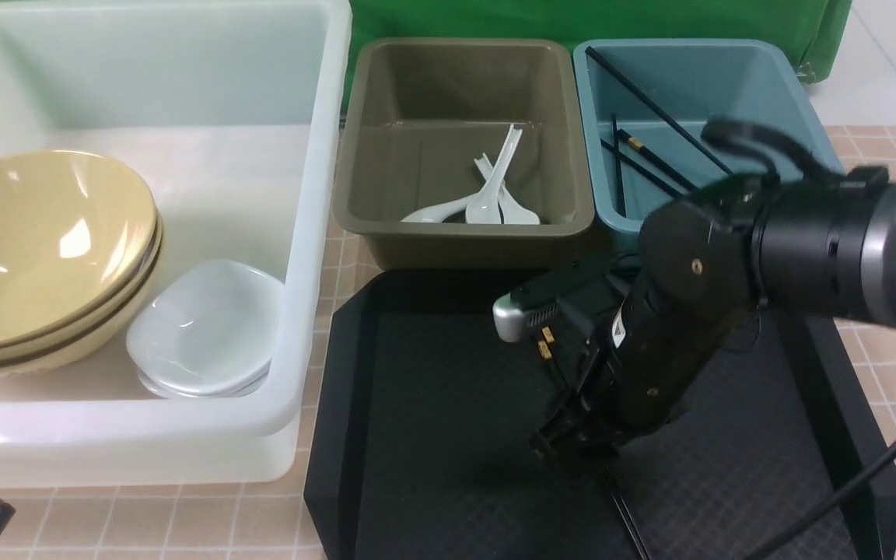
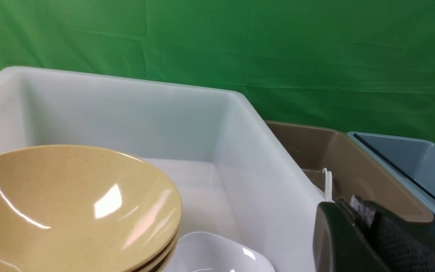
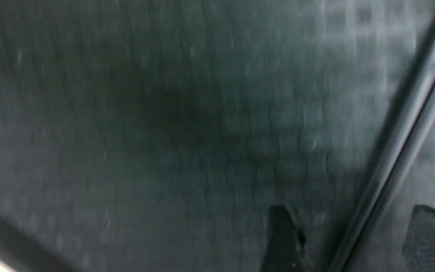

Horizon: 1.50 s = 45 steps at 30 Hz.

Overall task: On brown table put chopsticks spoon bowls plates into blue grey white boxes.
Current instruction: 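Grasp the chopsticks with the right gripper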

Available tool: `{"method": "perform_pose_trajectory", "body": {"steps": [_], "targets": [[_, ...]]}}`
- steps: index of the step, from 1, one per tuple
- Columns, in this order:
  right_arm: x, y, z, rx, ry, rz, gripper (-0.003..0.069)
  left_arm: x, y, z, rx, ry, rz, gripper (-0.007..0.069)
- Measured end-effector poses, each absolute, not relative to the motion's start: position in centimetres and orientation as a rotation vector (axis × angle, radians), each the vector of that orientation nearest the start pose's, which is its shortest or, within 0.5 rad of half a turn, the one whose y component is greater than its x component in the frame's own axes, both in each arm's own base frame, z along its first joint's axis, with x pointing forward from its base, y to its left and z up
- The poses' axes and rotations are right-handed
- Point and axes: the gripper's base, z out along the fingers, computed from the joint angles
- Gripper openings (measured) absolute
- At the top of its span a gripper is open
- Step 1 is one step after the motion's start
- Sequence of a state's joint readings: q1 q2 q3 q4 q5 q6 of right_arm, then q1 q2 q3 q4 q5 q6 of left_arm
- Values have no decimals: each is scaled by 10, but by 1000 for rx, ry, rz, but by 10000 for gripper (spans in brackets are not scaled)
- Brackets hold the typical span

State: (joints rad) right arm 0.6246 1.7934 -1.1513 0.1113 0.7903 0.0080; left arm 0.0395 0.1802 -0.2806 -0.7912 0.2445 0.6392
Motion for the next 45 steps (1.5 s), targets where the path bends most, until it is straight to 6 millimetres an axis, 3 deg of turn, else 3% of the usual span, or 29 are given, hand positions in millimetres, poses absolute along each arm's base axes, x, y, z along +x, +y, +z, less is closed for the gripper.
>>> {"method": "perform_pose_trajectory", "body": {"steps": [5,9,14,17,18,25,32,37,41,45], "targets": [[282,206,182,-797,2784,163,455,62,-13,280,-7,1559,-207,6],[290,208,163,-793,2783,115,436,64,-10,274,-32,1556,-189,6],[293,213,158,-803,2773,112,292,64,-9,274,-41,1548,-181,6],[294,214,159,-819,2762,110,144,64,-9,274,-45,1543,-178,6],[294,214,160,-819,2761,111,139,64,-9,274,-45,1543,-178,6],[280,204,186,-862,2760,105,134,64,-8,274,-48,1539,-175,6],[262,185,279,-870,2416,126,38,64,-8,274,-48,1539,-175,6],[269,165,323,-712,2159,103,38,64,-8,274,-48,1539,-175,6],[272,158,323,-644,2187,117,41,64,-8,274,-47,1541,-176,6],[276,162,279,-681,2482,68,116,64,-9,274,-45,1543,-177,6]]}}
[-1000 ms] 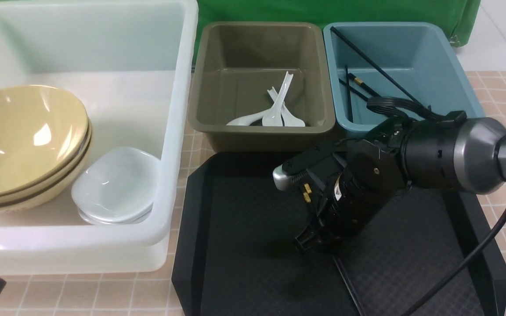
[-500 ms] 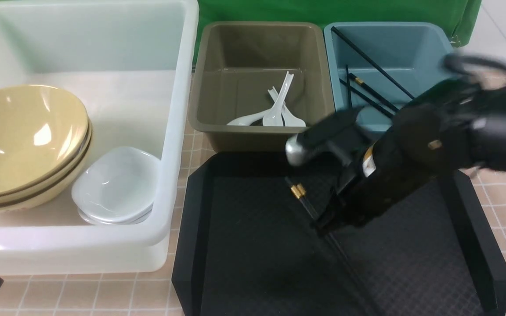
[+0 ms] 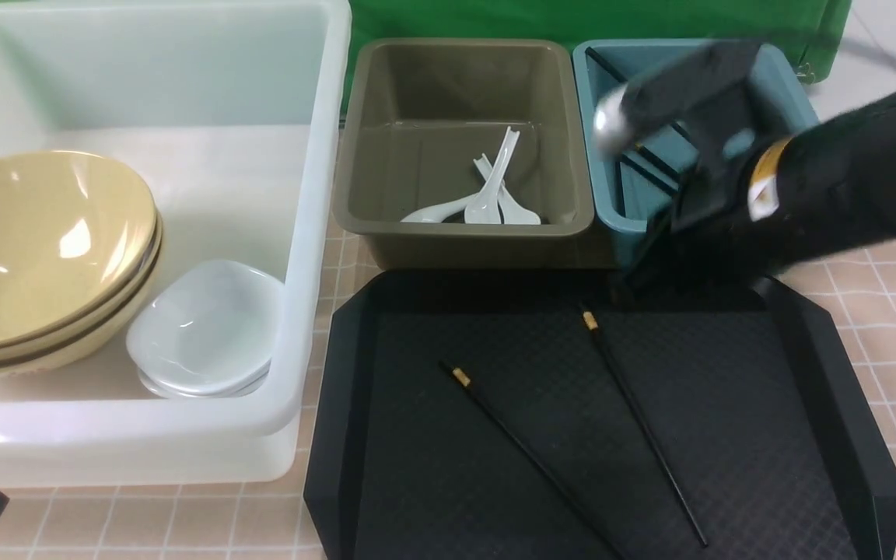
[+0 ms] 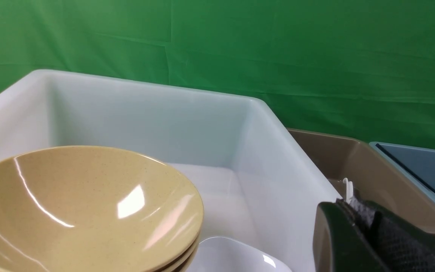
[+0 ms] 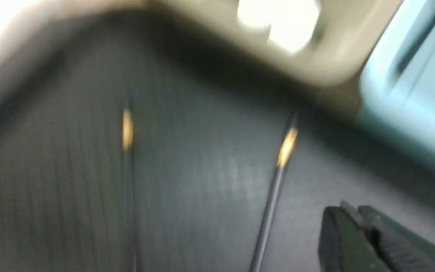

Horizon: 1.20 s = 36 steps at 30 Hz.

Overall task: On brown table put chopsticks spoon bowls plates into blue grey white boxes.
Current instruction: 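Grasp the chopsticks with the right gripper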

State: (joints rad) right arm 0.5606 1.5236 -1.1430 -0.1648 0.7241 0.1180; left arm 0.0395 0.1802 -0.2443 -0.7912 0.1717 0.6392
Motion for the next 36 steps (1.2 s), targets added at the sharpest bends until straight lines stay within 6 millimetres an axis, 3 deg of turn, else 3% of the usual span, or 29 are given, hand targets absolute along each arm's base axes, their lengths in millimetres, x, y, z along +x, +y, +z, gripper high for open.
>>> {"method": "perform_pose_trajectory", "body": {"steps": [1,2,6,10,15,18,19,20,24,27,31,36], "targets": [[277,162,274,-687,2506,60,129,64,-9,274,-45,1543,-177,6],[283,166,252,-707,2588,31,185,64,-9,274,-45,1543,-177,6],[295,172,208,-740,2716,-16,301,64,-9,274,-45,1544,-178,6],[304,171,184,-713,2772,-28,320,64,-9,274,-45,1544,-178,6],[309,174,167,-700,2800,-23,257,64,-9,273,-42,1547,-180,6],[308,177,165,-745,2796,25,121,64,-9,273,-41,1548,-181,6],[308,177,165,-749,2795,27,121,64,-9,273,-41,1549,-181,6],[307,179,165,-783,2790,46,72,64,-9,273,-40,1550,-182,6],[304,181,166,-847,2807,84,67,64,-9,273,-40,1550,-182,6],[294,180,174,-926,2832,136,67,64,-9,273,-40,1550,-182,6],[285,179,209,-965,2724,198,67,64,-9,273,-40,1550,-182,6],[289,164,295,-807,2224,222,67,64,-9,273,-40,1550,-182,6]]}}
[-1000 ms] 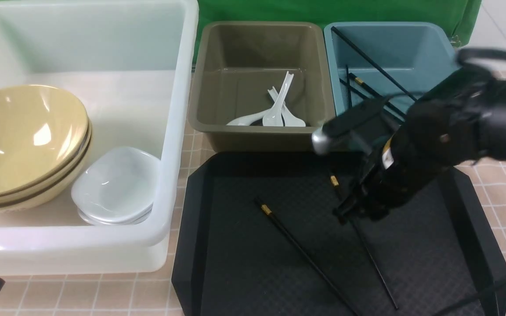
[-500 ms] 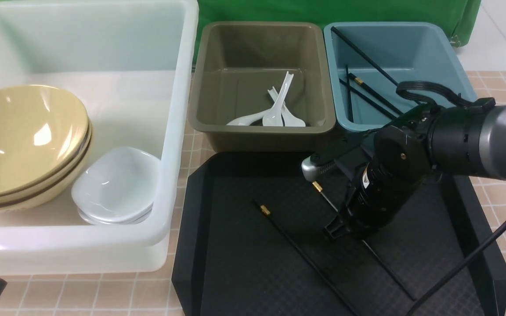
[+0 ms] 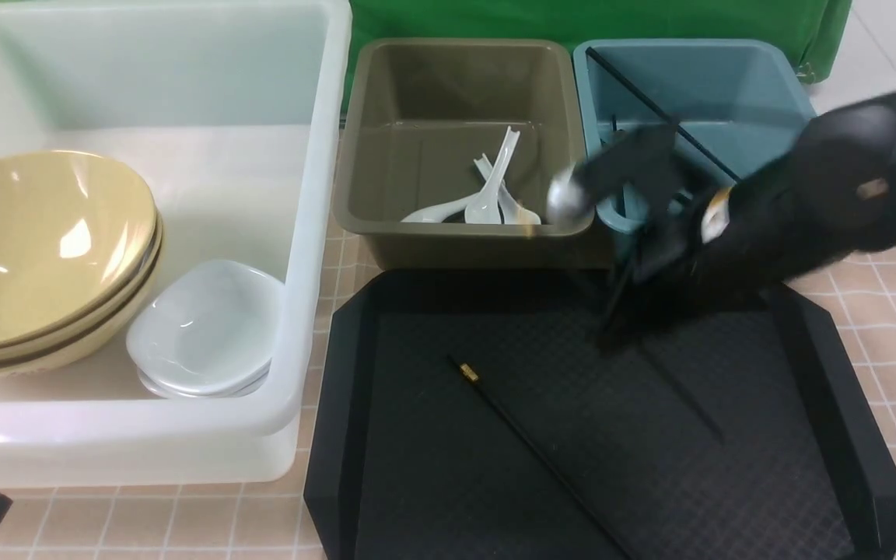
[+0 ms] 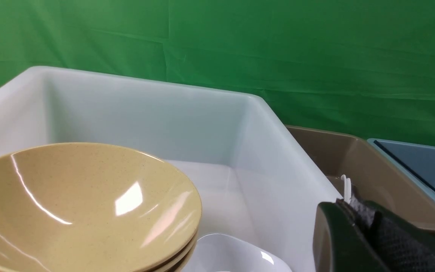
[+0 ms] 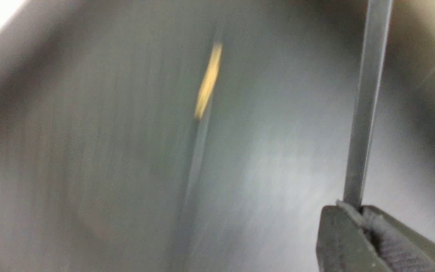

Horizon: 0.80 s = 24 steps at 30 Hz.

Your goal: On brown table put chopsticks spoon bowls plates into blue grey white boxes.

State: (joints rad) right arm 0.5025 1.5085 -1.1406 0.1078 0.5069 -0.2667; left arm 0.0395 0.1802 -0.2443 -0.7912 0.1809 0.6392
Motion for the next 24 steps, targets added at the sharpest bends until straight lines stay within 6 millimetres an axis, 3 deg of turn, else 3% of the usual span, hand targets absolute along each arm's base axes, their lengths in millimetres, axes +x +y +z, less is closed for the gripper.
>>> {"method": "perform_pose_trajectory", "body": {"steps": [1,3,6,9,12,14,19,24], "targets": [[290,163,297,-795,2203,220,67,64,-9,273,-40,1550,-182,6],[309,149,321,-643,1969,188,67,64,-9,273,-40,1550,-182,6],[334,134,326,-508,1805,146,67,64,-9,273,-40,1550,-182,6],[370,116,315,-333,1653,128,92,64,-9,273,-40,1550,-182,6],[390,112,299,-295,1660,122,140,64,-9,273,-41,1550,-183,6],[403,110,284,-285,1731,122,216,64,-9,273,-41,1550,-183,6],[397,110,270,-312,1997,148,335,64,-9,273,-42,1549,-184,6],[357,116,277,-345,2328,208,343,64,-9,273,-42,1549,-184,6]]}}
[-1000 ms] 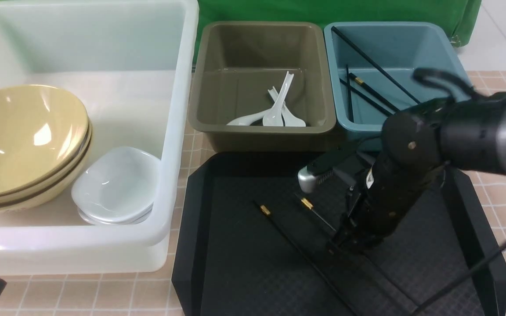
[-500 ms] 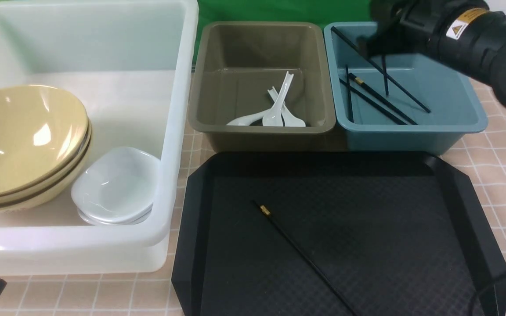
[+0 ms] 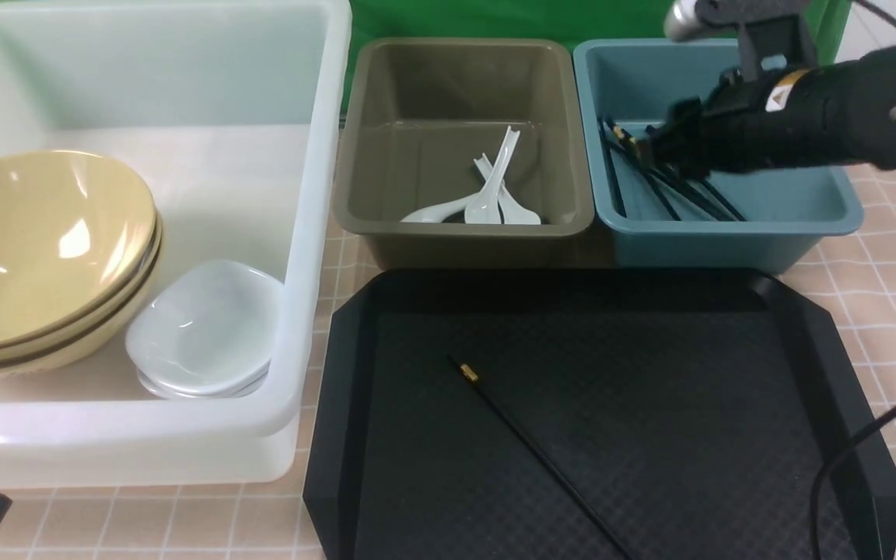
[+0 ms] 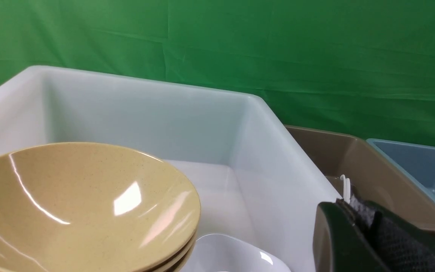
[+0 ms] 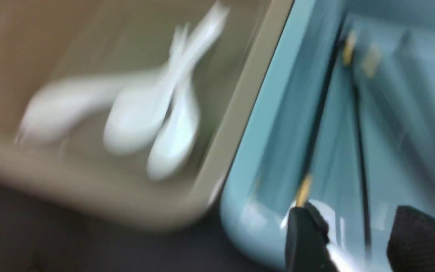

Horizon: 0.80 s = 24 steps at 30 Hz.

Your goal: On brown table put chopsticks spoon bowls plates into blue grey white boxes.

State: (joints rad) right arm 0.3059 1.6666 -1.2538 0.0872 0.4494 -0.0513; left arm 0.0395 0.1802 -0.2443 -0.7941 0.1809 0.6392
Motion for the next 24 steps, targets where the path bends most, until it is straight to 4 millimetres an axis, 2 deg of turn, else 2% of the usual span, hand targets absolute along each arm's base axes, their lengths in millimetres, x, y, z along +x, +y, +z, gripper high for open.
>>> {"method": "perform_pose_trajectory", "body": {"steps": [2,3,5,10,12,13,15,21,24], "targets": [[336,128,275,-443,2459,214,337,64,-9,273,-45,1547,-183,6],[334,129,273,-460,2472,213,337,64,-9,273,-45,1546,-182,6],[302,158,258,-703,2590,213,333,64,-8,274,-52,1537,-176,6],[262,199,231,-1032,2575,222,332,64,-8,274,-53,1536,-175,6],[258,212,221,-1082,2537,232,331,64,-8,274,-53,1536,-175,6],[258,214,220,-1082,2529,234,331,64,-8,274,-53,1536,-175,6],[263,223,206,-1093,2509,235,331,64,-8,274,-53,1536,-175,6],[271,230,166,-1117,2584,204,309,64,-8,274,-61,1535,-187,6],[274,231,161,-1116,2581,201,262,64,-8,274,-63,1534,-189,6]]}}
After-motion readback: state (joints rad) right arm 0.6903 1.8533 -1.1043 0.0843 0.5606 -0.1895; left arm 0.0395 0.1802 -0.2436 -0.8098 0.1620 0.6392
